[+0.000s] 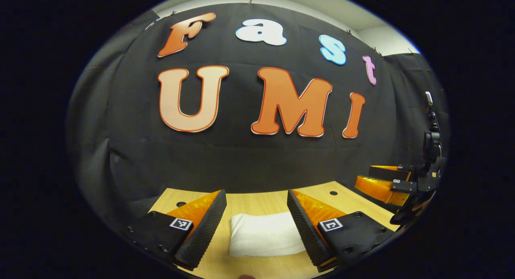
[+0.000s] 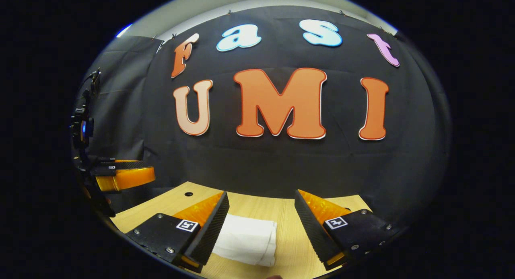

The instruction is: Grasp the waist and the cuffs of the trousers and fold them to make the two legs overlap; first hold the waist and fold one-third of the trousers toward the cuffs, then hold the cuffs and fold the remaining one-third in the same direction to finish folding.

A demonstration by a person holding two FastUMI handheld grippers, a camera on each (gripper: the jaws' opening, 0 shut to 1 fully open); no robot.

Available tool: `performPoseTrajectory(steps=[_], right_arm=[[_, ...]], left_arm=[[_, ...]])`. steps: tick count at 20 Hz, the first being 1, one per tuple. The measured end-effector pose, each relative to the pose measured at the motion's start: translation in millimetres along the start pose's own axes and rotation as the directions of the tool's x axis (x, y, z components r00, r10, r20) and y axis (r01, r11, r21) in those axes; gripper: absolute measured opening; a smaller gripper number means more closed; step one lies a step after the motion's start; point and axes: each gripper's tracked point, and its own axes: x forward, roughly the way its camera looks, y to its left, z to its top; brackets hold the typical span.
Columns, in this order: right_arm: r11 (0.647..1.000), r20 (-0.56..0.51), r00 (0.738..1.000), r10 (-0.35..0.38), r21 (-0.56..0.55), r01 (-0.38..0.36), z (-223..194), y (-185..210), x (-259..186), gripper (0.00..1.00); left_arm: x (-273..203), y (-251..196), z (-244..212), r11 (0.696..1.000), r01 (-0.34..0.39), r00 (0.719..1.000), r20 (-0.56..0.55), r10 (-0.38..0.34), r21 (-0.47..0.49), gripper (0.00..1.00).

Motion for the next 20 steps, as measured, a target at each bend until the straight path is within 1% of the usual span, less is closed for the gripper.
performPoseTrajectory(steps=[3, 5, 7, 10, 13, 16, 20], right_arm=[[1.0, 0.083, 0.996, 0.016, -0.01, -0.016, 24.8, 12.3, -8.1, 0.98], [1.0, 0.114, 0.993, 0.023, -0.015, -0.021, 35.8, 18.3, -12.5, 0.98], [1.0, 0.116, 0.993, 0.014, -0.01, -0.012, 37.3, 17.1, -17.4, 0.98], [1.0, 0.12, 0.993, 0.003, -0.003, -0.002, 38.5, 18.8, -21.1, 0.98], [1.0, 0.107, 0.994, 0.005, -0.017, -0.003, 32.8, 22.4, -28.0, 0.98], [1.0, 0.09, 0.996, 0.016, -0.023, -0.014, 28.0, 25.8, -29.7, 0.98], [0.999, 0.082, 0.996, 0.034, -0.016, -0.033, 27.0, 32.7, -29.9, 0.98]], left_arm=[[-16.9, 3.4, 19.1, 1.0, -0.026, 0.996, 0.083, 0.026, 0.005, 0.99], [-25.2, 1.7, 26.7, 0.999, -0.033, 0.992, 0.123, 0.029, 0.033, 0.98], [-34.5, -1.0, 32.6, 0.998, -0.047, 0.989, 0.139, 0.04, 0.052, 0.99], [-45.5, -2.9, 47.0, 0.997, -0.06, 0.981, 0.186, 0.049, 0.053, 0.98], [-50.3, -1.1, 52.6, 0.996, -0.079, 0.976, 0.207, 0.068, 0.046, 0.99], [-48.8, 1.3, 49.7, 0.995, -0.092, 0.977, 0.197, 0.083, 0.04, 0.99], [-45.7, -0.7, 48.4, 0.994, -0.096, 0.979, 0.185, 0.084, 0.057, 0.99]])
